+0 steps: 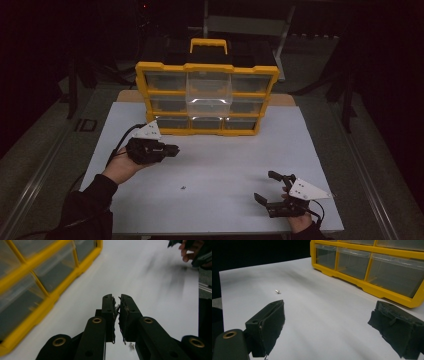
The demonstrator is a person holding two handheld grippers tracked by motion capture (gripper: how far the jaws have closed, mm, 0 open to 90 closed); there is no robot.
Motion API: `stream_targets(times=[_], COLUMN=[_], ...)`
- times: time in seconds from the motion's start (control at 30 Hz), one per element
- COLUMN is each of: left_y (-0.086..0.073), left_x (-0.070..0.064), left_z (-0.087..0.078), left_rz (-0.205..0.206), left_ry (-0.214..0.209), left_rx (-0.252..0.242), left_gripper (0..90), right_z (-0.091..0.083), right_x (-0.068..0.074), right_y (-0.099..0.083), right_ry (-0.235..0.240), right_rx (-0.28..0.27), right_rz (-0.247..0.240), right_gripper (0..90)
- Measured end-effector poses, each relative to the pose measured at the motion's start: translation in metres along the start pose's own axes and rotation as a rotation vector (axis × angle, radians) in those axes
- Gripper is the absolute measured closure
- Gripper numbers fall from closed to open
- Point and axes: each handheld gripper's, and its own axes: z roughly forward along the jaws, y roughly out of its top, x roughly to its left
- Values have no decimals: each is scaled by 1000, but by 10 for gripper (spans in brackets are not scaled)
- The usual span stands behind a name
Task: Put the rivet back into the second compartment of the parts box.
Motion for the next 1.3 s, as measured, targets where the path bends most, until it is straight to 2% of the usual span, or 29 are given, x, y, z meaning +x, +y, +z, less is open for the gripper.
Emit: stream_targets(times=[0.1, 0.17, 0.53, 0.6, 0.63, 0.73, 1.0, 1.3], left_y=[13, 15, 47, 47, 57, 67, 84, 114], left_x=[3, 3, 10, 10, 11, 13, 17, 20], left_z=[-12, -14, -45, -45, -51, -59, -70, -86], left_rz=[12, 13, 45, 45, 59, 67, 63, 84], left_ry=[11, 11, 37, 37, 46, 54, 63, 115], left_rx=[-15, -15, -54, -54, -58, -71, -105, -161], left_gripper=[811, 811, 811, 811, 811, 811, 811, 811], right_z=[0, 0, 1, 1, 1, 1, 1, 1], right_x=[0, 0, 0, 0, 0, 0, 0, 0], right_y=[0, 0, 0, -1, -1, -1, 0, -1], right_ry=[1, 0, 1, 1, 1, 2, 1, 2], right_rx=[0, 1, 2, 2, 2, 3, -1, 0], right_rz=[0, -2, -3, -4, -5, -5, -4, -3], right_gripper=[105, 105, 105, 105, 105, 105, 105, 105])
